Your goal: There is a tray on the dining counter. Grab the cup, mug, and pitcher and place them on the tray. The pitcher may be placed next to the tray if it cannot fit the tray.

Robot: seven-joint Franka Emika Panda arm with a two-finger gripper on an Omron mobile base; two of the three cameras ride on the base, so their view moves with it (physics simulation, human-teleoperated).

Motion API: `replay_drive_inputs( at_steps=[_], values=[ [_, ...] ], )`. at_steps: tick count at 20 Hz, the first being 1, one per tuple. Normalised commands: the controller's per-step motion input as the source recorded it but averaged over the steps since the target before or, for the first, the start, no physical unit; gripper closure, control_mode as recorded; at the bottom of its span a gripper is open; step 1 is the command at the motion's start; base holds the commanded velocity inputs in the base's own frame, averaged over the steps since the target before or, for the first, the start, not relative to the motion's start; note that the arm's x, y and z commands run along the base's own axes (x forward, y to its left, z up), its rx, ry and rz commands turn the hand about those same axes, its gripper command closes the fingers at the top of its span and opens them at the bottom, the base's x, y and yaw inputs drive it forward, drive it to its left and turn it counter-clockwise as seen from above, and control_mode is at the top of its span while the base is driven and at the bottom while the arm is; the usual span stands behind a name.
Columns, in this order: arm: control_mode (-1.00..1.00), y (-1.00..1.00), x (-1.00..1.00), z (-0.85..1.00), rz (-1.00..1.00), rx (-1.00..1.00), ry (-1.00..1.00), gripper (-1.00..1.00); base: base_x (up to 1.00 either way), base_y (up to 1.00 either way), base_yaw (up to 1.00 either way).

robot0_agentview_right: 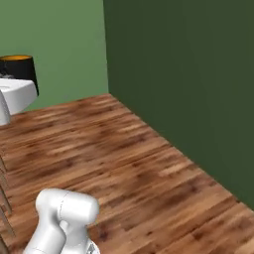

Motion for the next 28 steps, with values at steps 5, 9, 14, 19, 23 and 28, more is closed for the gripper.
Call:
replay_drive_inputs(
  at_steps=[5,9,14,19,23,28],
  values=[
    [1.0,0.0,0.0,0.0,0.0,0.0,0.0,1.0,0.69,-0.22,0.83],
    [1.0,0.0,0.0,0.0,0.0,0.0,0.0,1.0,0.61,-0.18,0.87],
    [1.0,0.0,0.0,0.0,0.0,0.0,0.0,1.0,0.49,-0.16,0.91],
    [1.0,0.0,0.0,0.0,0.0,0.0,0.0,1.0,0.43,-0.2,0.91],
    [1.0,0.0,0.0,0.0,0.0,0.0,0.0,1.0,0.45,-0.32,0.85],
    [1.0,0.0,0.0,0.0,0.0,0.0,0.0,1.0,0.35,-0.72,0.64]
  ],
)
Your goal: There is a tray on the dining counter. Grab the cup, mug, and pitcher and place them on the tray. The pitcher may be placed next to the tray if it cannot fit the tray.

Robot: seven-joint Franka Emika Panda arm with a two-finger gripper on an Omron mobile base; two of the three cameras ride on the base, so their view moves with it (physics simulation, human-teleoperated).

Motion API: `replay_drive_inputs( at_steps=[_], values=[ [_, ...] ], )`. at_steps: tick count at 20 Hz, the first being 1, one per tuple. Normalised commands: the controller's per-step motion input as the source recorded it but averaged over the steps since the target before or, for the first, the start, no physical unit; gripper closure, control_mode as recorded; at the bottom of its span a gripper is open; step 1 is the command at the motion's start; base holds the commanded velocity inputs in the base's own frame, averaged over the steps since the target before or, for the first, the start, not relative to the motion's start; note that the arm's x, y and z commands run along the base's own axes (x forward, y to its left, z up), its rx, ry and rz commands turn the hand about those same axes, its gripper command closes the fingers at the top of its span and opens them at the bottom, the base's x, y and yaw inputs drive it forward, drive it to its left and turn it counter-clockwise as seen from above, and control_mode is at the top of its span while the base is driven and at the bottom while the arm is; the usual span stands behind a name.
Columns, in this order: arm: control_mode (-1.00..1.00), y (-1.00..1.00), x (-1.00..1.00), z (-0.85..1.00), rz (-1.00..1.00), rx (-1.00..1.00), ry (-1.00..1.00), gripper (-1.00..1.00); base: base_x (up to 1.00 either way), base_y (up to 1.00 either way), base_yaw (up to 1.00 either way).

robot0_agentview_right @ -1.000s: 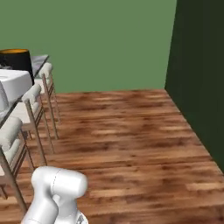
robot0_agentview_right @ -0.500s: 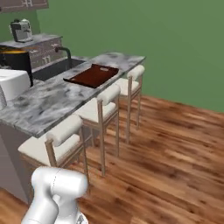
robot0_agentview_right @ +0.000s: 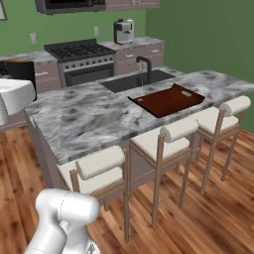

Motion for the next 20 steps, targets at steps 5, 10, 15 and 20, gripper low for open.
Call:
replay_drive_inputs(
  at_steps=[5,10,15,20],
  values=[
    [1.0,0.0,0.0,0.0,0.0,0.0,0.0,1.0,0.33,-0.85,0.57],
    [1.0,0.0,0.0,0.0,0.0,0.0,0.0,1.0,0.14,-0.78,0.32],
    [1.0,0.0,0.0,0.0,0.0,0.0,0.0,1.0,0.1,-0.9,0.27],
    [1.0,0.0,0.0,0.0,0.0,0.0,0.0,1.0,0.22,-0.81,0.22]
  ],
)
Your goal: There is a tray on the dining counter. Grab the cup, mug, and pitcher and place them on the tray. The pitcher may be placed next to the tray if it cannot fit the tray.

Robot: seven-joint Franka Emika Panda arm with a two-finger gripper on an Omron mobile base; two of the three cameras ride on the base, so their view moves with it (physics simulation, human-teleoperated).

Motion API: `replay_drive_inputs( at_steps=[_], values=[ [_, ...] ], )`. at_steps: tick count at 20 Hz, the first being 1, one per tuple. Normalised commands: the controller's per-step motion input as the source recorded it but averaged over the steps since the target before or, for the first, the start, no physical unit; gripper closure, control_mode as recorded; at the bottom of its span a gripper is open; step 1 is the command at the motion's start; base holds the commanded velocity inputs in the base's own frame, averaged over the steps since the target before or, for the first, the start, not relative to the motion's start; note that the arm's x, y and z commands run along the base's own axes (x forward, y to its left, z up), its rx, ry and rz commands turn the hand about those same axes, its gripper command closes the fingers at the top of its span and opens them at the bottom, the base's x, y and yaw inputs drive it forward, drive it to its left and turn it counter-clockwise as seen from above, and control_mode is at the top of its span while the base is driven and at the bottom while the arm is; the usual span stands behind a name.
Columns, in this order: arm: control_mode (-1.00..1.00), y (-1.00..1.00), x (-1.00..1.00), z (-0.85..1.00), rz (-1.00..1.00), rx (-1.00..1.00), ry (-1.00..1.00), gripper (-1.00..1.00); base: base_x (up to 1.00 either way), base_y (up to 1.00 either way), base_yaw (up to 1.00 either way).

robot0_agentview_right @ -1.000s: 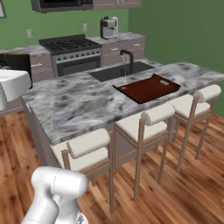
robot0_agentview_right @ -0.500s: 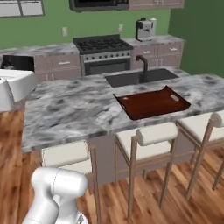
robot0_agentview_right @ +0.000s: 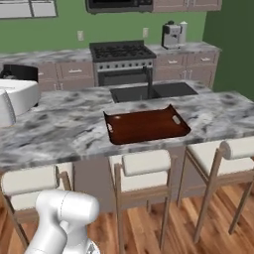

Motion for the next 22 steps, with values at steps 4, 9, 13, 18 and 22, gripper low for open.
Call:
replay_drive_inputs(
  at_steps=[4,9,13,18,22],
  values=[
    [1.0,0.0,0.0,0.0,0.0,0.0,0.0,1.0,0.31,-0.81,0.17],
    [1.0,0.0,0.0,0.0,0.0,0.0,0.0,1.0,0.47,-0.88,0.29],
    [1.0,0.0,0.0,0.0,0.0,0.0,0.0,1.0,0.31,-0.64,0.26],
    [1.0,0.0,0.0,0.0,0.0,0.0,0.0,1.0,0.14,-0.17,0.06],
    [1.0,0.0,0.0,0.0,0.0,0.0,0.0,1.0,0.14,-0.1,0.02]
  ],
)
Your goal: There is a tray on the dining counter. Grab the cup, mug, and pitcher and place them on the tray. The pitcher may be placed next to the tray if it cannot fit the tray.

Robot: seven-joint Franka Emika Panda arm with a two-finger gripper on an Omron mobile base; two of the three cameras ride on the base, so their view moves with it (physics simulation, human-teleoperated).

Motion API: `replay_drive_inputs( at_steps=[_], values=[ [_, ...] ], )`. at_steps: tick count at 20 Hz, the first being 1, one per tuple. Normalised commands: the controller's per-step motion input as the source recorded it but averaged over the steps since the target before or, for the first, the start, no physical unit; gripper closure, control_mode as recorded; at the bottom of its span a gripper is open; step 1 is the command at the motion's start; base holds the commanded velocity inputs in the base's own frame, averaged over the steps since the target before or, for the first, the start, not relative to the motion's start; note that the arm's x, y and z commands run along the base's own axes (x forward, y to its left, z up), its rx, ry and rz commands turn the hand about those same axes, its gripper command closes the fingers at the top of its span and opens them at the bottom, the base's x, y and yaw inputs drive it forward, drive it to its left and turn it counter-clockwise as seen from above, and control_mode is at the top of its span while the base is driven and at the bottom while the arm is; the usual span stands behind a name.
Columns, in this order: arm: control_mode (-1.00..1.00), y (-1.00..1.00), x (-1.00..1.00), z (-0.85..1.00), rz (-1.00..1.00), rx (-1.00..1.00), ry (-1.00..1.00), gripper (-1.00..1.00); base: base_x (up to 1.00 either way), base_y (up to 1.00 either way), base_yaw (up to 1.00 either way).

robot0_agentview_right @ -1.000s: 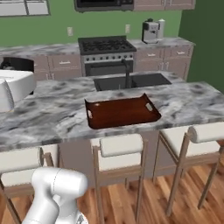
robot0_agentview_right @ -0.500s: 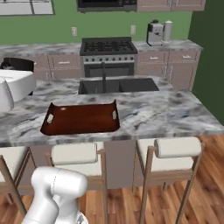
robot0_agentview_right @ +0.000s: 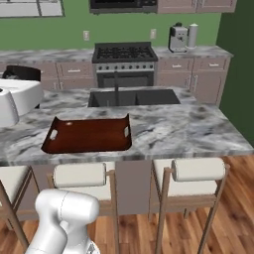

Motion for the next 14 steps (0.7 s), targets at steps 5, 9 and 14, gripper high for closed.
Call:
replay_drive_inputs(
  at_steps=[5,9,14],
  values=[
    [1.0,0.0,0.0,0.0,0.0,0.0,0.0,1.0,0.03,-0.14,0.06],
    [-1.0,-0.12,0.07,-0.08,0.04,0.0,0.0,1.0,0.14,-0.26,0.07],
    [-1.0,-0.56,0.4,-0.37,0.19,0.01,0.05,1.0,0.0,0.0,0.0]
  ],
)
